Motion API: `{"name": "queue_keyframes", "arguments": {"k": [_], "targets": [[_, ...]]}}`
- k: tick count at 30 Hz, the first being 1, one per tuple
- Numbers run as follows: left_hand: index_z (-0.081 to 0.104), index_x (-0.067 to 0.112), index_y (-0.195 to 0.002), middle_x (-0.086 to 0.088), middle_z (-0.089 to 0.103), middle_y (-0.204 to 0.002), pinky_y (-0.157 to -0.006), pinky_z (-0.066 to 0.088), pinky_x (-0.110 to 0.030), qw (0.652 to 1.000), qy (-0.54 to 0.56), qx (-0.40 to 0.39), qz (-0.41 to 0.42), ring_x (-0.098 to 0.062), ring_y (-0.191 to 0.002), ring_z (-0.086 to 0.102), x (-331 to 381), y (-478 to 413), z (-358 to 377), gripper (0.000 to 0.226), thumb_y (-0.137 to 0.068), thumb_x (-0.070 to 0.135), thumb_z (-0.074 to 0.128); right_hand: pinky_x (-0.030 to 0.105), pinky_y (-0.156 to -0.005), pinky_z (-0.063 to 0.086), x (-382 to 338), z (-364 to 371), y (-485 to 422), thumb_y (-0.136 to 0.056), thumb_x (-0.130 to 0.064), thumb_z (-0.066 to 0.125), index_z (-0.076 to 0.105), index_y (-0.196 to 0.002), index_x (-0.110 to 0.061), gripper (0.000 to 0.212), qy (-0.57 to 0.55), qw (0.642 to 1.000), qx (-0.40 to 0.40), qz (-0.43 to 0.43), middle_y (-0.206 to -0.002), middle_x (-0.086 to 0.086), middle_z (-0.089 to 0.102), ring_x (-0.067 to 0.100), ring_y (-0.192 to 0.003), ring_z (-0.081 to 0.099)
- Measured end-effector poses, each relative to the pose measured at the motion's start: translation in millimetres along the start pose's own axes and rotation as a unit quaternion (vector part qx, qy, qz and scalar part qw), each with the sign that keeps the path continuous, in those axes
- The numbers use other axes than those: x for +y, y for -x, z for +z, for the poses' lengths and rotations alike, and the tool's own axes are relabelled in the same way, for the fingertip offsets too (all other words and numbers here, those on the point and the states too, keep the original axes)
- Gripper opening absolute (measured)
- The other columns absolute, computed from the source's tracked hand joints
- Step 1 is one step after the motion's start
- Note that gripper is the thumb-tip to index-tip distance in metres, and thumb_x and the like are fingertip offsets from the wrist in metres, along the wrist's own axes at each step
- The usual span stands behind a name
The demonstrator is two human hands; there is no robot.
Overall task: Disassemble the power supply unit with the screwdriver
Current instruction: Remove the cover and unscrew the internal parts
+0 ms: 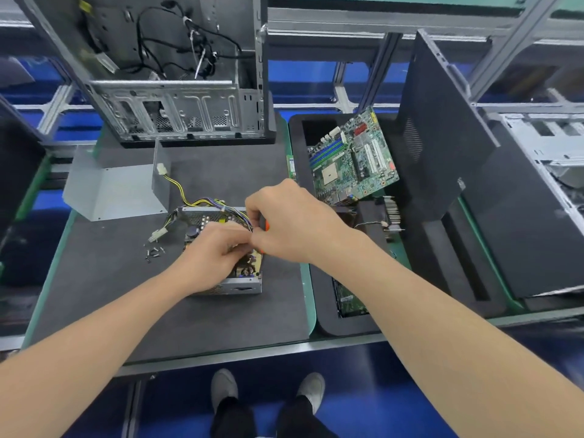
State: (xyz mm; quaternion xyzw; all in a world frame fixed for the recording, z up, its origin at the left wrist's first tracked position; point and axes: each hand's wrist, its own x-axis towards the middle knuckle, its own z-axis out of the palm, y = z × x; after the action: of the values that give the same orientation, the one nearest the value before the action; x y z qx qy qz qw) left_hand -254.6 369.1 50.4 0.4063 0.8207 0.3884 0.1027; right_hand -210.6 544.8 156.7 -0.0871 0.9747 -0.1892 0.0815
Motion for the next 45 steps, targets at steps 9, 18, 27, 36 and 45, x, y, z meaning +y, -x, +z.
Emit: {"name": "queue_keyframes", "arguments": {"k": [9,18,27,36,45], "targets": [[0.046,0.045,-0.085,0.016,0.048,-0.066,-0.064,0.033,-0.012,1.000,-0.017,-0.001,-0.018,-0.001,-0.068,0.044,-1,-1,1,0.064,-0.086,-0.018,0.058,0.040,-0.070,0.057,-2,3,-4,-0.080,-0.019,0.062,0.052,-0.073,-0.025,0.013,0.002,1.000,-0.012,0.000,-0.086,0.002,0.063,0.032,-0.085,0.062],[0.054,0.063,-0.071,0.037,0.055,-0.065,-0.055,0.033,-0.002,0.998,0.022,0.004,-0.057,0.013,-0.060,0.048,11,2,-7,0.069,-0.087,-0.005,0.062,0.046,-0.075,0.056,-8,0,-11,-0.085,-0.012,0.060,0.056,-0.085,-0.026,0.014,0.056,0.988,-0.102,-0.101,-0.089,-0.003,0.049,0.030,-0.093,0.060],[0.056,0.062,-0.058,0.028,0.050,-0.048,-0.044,0.032,-0.014,0.990,0.028,0.033,-0.136,0.004,-0.047,0.043,13,4,-2,0.056,-0.083,0.016,0.077,0.031,-0.051,0.032,-31,8,-15,-0.092,-0.028,0.057,0.042,-0.085,-0.015,0.021,0.055,0.997,0.046,0.001,-0.074,0.003,0.039,0.034,-0.074,0.048],[0.066,0.060,-0.065,0.032,0.063,-0.060,-0.056,0.036,-0.009,0.990,0.041,-0.029,-0.132,0.007,-0.057,0.055,11,2,-8,0.045,-0.089,0.026,0.082,0.032,-0.054,0.041,-36,2,-34,-0.087,-0.018,0.059,0.047,-0.073,-0.014,0.020,0.178,0.981,-0.075,-0.019,-0.066,0.005,0.041,0.036,-0.072,0.057],[0.065,0.056,-0.065,0.038,0.063,-0.068,-0.063,0.043,-0.010,0.992,0.002,-0.029,-0.127,-0.010,-0.081,0.059,14,0,-8,0.055,-0.089,0.006,0.067,0.038,-0.066,0.049,-20,-15,-26,-0.091,-0.026,0.058,0.067,-0.101,-0.017,0.016,0.191,0.947,-0.119,-0.228,-0.087,-0.002,0.055,0.021,-0.073,0.048]]}}
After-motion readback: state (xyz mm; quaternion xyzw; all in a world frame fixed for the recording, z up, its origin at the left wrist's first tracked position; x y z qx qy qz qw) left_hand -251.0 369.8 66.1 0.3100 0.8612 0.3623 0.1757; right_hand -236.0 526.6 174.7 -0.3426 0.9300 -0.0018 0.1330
